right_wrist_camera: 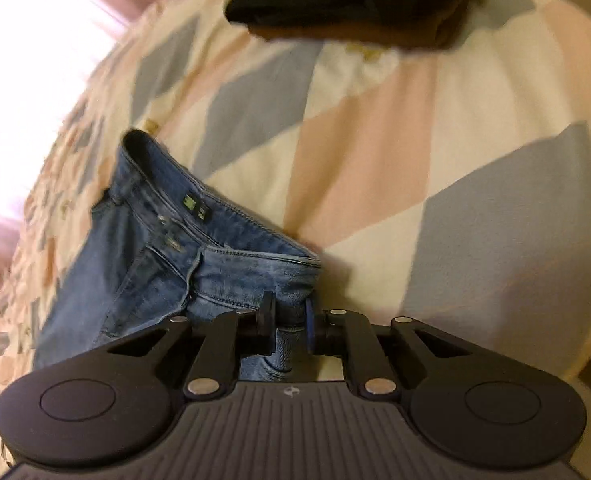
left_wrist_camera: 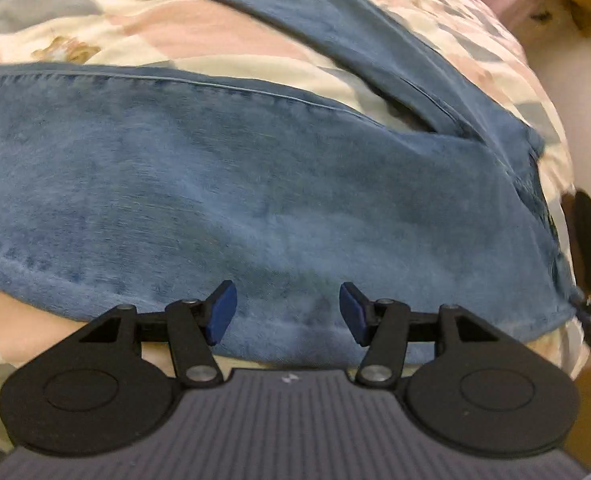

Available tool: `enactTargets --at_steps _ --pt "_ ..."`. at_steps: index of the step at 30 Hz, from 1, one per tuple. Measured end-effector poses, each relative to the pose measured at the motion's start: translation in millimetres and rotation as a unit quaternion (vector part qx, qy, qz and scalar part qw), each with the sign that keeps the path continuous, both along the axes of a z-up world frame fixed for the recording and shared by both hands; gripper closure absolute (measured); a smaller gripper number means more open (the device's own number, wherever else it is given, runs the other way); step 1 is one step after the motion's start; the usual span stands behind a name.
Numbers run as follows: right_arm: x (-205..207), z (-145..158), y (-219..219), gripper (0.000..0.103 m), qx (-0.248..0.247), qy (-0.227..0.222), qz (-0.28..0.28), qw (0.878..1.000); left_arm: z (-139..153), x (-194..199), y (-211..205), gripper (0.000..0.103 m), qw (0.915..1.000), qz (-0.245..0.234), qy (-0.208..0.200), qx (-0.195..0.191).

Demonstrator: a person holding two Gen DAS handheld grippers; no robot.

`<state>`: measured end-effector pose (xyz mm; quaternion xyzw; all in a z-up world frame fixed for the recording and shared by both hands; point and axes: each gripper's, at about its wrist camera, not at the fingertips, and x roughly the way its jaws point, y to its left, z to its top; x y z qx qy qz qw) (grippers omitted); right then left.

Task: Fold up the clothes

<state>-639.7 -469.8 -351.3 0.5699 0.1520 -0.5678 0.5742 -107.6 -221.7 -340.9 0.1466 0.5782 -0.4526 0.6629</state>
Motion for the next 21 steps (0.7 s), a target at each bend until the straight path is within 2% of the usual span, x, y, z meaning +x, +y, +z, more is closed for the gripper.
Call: enactTargets --at_steps 2,5,6,8,10,12,17,21 --pt "0.8 3.9 5.8 0.093 -0.003 0.025 0.016 1.0 4.3 -4.8 1.9 0.05 0.9999 0.0 -0.009 0.012" --pt "9.0 -23.9 -3.4 0.091 0.04 0.061 0.034 0.997 10.7 -11.9 4.7 0.051 0.9993 -0.001 -0.023 0.029" --pt "14.1 -29.7 -7.9 0.088 0.05 0.075 0.043 0.995 12.8 -14.3 5.6 0.051 0.999 -0.001 -0.028 0.035" --pt "25.6 -20.1 -14.3 0.081 0.055 0.113 0.062 0.99 17.1 -19.1 7.5 0.052 0.9982 -0.001 -0.038 0.046" --pt "36.5 -2.2 -13.1 0.043 0.063 0.182 0.076 0.978 24.7 -24.3 9.3 0.052 0.9972 0.001 -0.048 0.058" --pt "47.4 16.7 -9.4 0.038 0.073 0.253 0.09 0.961 45.8 -31.3 10.7 0.051 0.9955 0.014 -0.062 0.07" --pt "72.4 65.8 14.7 0.03 0.037 0.198 0.167 0.965 97.6 -49.0 7.9 0.043 0.9924 0.039 -0.083 0.082" --pt "104.9 102.4 32.0 0.025 0.006 0.159 0.232 0.96 133.5 -65.1 -1.6 0.035 0.989 0.037 -0.118 0.081"
